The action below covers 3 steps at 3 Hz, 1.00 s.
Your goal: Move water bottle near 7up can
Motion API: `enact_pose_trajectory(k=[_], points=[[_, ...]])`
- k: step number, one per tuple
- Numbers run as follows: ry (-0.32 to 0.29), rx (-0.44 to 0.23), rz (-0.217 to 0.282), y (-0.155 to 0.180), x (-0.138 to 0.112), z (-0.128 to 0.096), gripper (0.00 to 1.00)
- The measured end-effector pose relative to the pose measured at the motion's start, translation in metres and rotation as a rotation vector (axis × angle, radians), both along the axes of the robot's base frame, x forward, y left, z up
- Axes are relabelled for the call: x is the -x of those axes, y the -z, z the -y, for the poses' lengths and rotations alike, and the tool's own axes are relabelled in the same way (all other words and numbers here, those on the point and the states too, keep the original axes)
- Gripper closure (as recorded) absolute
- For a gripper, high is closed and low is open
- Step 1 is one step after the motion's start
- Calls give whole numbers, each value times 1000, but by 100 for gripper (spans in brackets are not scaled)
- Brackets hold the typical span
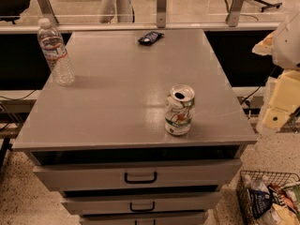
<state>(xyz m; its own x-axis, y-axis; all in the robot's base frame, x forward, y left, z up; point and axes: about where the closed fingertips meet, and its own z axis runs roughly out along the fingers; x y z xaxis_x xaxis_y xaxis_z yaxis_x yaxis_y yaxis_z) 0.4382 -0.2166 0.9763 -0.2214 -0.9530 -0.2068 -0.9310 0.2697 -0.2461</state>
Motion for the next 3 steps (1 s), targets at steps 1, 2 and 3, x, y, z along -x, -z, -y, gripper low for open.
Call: enact_pose_trajectory(k=[1, 2, 3], points=[[0, 0, 0, 0, 0, 0, 0], [-40, -79, 26, -12, -21, -19, 0], [-119, -193, 80, -38, -62, -66, 0]])
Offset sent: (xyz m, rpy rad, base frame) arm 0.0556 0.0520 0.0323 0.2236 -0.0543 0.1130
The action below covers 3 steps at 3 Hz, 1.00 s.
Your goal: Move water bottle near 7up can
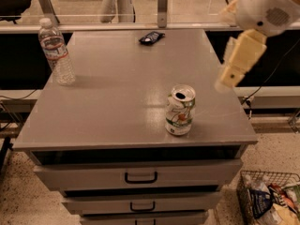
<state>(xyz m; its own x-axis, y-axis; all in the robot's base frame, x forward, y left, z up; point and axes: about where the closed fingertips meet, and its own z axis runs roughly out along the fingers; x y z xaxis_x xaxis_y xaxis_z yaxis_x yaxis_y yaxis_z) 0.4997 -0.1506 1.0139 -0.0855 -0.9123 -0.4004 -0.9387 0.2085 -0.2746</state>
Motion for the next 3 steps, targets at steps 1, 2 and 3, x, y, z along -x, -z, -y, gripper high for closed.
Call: enact_pose_trajectory(k=[1, 2, 3], points=[[-67, -142, 61, -30, -28, -66, 0], [-67, -142, 61, -30, -28, -66, 0], [-85, -219, 54, -22, -35, -92, 0]])
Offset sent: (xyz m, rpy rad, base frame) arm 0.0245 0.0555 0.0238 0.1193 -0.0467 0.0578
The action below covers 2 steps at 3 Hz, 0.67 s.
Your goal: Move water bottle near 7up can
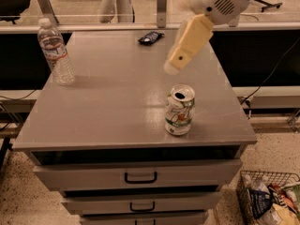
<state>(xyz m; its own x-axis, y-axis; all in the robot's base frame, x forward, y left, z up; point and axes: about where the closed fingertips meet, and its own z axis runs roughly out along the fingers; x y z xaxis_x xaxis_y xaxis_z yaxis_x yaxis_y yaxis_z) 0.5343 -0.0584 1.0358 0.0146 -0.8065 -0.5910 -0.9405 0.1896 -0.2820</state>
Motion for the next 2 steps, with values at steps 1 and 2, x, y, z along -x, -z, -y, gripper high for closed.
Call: enact_pose_trajectory(k=[1, 2], points=[[-30, -136, -7, 13, -18, -53, 0], [-39, -268, 7, 17, -38, -107, 0]])
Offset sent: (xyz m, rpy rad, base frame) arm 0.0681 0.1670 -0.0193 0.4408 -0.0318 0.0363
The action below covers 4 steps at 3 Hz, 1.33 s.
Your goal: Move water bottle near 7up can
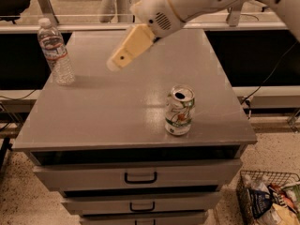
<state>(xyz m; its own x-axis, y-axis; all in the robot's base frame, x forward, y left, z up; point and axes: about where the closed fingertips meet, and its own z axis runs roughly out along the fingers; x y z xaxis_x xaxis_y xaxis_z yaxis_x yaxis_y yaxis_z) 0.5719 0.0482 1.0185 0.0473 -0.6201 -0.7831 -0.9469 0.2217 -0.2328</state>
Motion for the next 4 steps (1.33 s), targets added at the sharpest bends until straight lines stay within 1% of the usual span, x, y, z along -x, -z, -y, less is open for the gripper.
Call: enact_pose_trajectory(k=[1, 2, 3, 4], points=[[22, -69, 27, 0, -11, -44, 0], [45, -96, 31, 7, -17, -78, 0], [54, -126, 17, 16, -23, -110, 0], [48, -144, 1, 31, -32, -146, 0]])
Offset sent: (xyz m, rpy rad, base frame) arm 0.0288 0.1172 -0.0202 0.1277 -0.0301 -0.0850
